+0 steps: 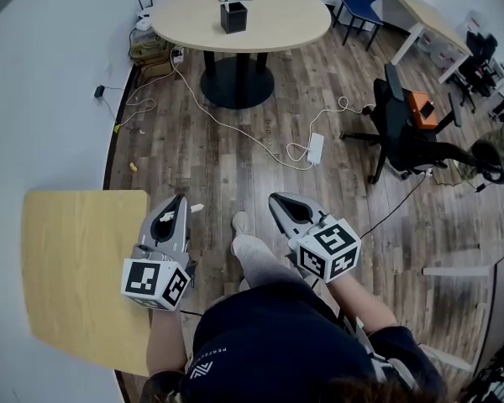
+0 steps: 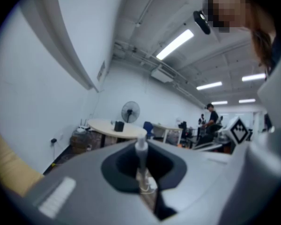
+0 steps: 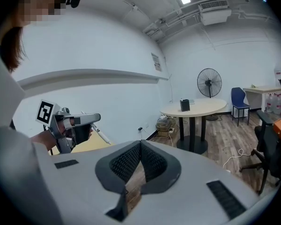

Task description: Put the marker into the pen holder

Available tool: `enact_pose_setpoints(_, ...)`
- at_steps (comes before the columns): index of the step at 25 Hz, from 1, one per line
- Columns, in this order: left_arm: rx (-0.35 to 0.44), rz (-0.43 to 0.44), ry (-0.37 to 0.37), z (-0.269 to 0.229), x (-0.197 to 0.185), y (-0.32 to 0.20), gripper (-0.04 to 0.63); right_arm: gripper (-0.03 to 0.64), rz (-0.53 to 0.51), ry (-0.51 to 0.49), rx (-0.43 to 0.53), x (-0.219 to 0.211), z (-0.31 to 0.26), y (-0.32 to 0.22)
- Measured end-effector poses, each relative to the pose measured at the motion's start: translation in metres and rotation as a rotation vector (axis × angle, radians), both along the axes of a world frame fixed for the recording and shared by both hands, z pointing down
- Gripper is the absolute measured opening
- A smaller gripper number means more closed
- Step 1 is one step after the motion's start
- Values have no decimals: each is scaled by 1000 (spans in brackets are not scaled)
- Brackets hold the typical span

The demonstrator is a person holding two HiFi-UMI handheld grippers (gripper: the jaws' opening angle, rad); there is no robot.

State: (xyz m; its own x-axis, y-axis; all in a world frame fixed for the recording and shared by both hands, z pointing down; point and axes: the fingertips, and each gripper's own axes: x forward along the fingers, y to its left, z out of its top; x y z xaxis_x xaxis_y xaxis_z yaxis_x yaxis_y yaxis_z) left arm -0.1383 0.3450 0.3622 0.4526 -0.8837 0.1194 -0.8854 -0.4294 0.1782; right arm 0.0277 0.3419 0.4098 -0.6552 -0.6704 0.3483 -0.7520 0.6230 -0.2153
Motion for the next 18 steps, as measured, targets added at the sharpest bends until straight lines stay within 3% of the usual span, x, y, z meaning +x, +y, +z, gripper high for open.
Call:
enact_pose_setpoints(7,9,12,2,4,8,-59,8,-6,15,-22,11,1,7,-59)
enact_pose_setpoints(18,2,-17,-1,-13,-4,-163,8,-6,-50,-21,0,-19,-3,-169)
